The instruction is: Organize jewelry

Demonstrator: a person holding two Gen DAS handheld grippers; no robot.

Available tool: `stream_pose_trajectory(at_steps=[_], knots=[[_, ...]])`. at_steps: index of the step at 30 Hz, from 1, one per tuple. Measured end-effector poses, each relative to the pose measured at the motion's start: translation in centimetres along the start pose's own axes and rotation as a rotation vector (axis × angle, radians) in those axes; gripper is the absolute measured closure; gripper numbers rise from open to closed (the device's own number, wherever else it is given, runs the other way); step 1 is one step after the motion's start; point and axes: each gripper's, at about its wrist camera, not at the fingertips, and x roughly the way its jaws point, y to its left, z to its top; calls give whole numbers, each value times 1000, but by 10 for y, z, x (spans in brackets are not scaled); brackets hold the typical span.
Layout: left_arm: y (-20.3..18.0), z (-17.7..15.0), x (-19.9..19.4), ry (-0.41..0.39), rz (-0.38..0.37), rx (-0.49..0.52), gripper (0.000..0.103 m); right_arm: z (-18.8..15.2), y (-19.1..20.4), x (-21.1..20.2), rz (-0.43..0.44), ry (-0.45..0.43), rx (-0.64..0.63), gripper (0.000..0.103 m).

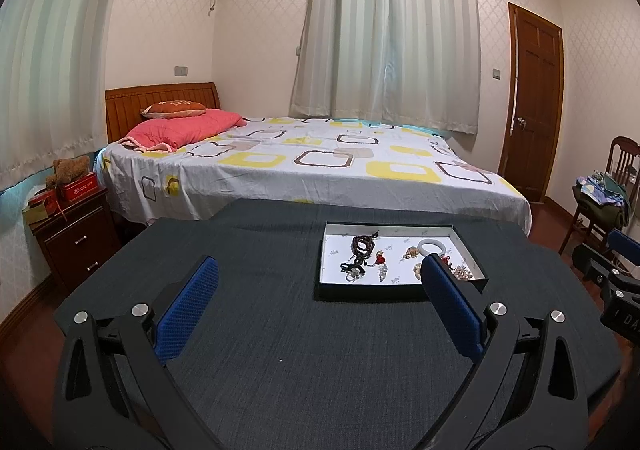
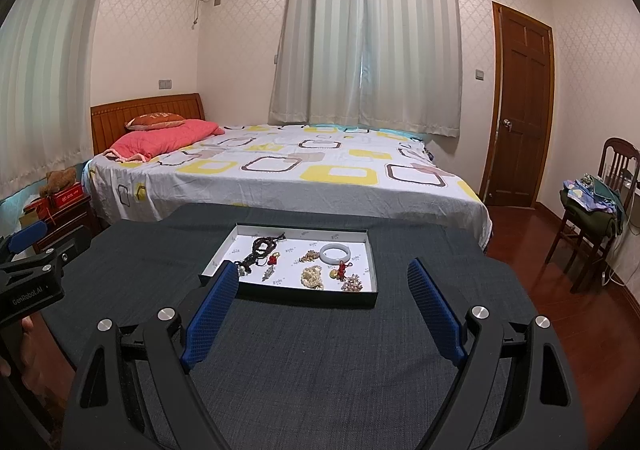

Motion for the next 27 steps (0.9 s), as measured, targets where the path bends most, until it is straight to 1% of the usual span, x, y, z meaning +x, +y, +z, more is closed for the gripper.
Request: stream_pose_trajectory(at_steps=[9, 27], knots=[[4, -6, 0, 1, 9, -2, 4, 0, 0, 0, 1, 0, 1, 19], [8, -6, 0, 8, 11, -3, 4, -3, -1, 0, 3, 5, 3, 19]])
